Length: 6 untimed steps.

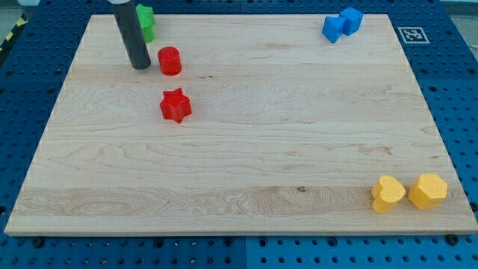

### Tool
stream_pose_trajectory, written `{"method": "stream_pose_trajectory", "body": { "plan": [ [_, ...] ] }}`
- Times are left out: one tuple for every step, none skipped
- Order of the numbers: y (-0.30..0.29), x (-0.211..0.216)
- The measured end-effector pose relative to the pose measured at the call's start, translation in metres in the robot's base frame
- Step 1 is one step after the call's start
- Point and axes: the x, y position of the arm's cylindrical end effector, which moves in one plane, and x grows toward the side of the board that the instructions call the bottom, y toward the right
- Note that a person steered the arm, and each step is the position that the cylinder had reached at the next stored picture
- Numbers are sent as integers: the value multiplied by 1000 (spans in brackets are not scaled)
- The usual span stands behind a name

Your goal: Slide the red circle to the top center

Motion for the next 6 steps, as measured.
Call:
{"method": "stream_pose_trajectory", "body": {
  "plan": [
    [25, 0],
    [63, 5],
    [96, 10],
    [125, 16],
    [135, 14],
    [135, 13]
  ]
}}
